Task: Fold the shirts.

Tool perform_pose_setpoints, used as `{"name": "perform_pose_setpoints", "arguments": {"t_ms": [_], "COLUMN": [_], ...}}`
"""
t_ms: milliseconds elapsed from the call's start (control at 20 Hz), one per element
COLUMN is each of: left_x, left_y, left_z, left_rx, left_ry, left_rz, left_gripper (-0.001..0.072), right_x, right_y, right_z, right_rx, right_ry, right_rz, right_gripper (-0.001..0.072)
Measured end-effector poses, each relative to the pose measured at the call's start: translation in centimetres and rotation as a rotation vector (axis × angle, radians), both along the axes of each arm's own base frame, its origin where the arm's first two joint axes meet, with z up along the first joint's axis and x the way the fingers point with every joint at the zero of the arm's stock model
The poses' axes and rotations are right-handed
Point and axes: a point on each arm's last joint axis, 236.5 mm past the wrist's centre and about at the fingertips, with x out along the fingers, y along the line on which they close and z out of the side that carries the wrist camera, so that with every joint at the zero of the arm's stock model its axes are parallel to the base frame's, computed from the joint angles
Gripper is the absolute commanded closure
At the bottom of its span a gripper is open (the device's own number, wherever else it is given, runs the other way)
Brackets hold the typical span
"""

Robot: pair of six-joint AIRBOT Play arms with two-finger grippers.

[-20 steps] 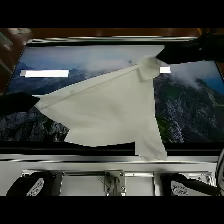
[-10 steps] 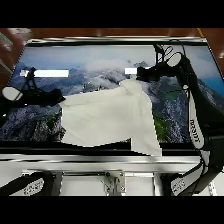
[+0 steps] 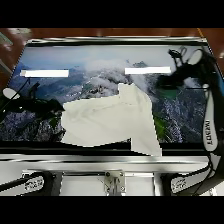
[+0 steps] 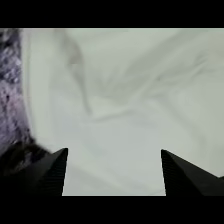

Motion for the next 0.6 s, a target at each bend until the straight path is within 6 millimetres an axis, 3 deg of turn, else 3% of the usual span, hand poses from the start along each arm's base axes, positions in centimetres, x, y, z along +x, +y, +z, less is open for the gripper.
{"name": "perform_pose_setpoints", "arguments": {"t_ms": [100,300,450,600], "left_x": [-4.0,-9.3,-10.9,-11.2], "left_y": [1.4,1.1,0.7,0.6], "left_z": [-1.5,-4.2,-5.6,-6.5], "left_rx": [-0.03,-0.116,-0.137,-0.135], "left_ry": [0.105,0.234,0.265,0.264], "left_rz": [0.004,0.023,0.04,0.053], "left_gripper": [0.0045,0.0047,0.0047,0.0047], "right_x": [-3.3,-7.3,-9.2,-9.8], "right_y": [-4.0,-5.4,-5.3,-5.3], "right_z": [-0.2,0.0,-0.2,-0.4], "right_rx": [0.067,0.356,0.435,0.452], "right_ry": [0.109,0.22,0.267,0.281], "right_rz": [-0.108,-0.283,-0.319,-0.327], "right_gripper": [0.0157,0.0157,0.0157,0.0157]}}
